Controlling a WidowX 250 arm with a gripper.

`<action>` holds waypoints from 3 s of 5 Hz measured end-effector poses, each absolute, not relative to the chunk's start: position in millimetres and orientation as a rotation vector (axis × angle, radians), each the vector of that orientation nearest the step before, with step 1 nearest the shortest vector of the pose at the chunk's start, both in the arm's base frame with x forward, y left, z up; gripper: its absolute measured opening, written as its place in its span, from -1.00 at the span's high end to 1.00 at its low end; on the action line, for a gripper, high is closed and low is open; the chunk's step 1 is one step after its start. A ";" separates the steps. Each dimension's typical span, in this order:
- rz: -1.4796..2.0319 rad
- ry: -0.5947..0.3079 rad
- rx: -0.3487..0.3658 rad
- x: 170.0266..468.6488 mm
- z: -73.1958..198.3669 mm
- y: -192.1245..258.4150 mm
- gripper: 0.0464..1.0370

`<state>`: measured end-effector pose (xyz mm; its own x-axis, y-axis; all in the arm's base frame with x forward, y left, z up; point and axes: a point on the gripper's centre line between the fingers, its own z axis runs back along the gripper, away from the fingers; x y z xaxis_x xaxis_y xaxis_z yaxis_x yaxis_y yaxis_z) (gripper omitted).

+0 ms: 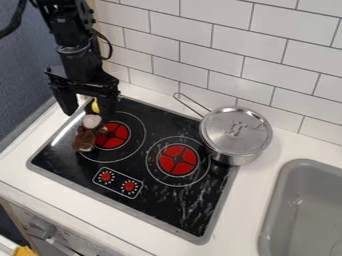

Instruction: Move the yellow knife to bottom of burner

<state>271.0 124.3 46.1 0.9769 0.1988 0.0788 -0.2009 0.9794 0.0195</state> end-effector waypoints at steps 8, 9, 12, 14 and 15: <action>0.544 -0.064 0.137 335.9 -1.3 150.7 -0.93; 0.556 -0.059 0.152 342.2 -7.8 156.4 -0.81; 0.542 -0.059 0.132 339.1 -9.6 162.0 0.22; 0.530 -0.013 0.081 322.6 -6.7 158.8 0.22; 0.538 -0.006 0.044 317.3 12.3 151.4 0.22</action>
<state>317.3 151.4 12.3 0.8588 0.5121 0.0175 -0.5123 0.8579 0.0400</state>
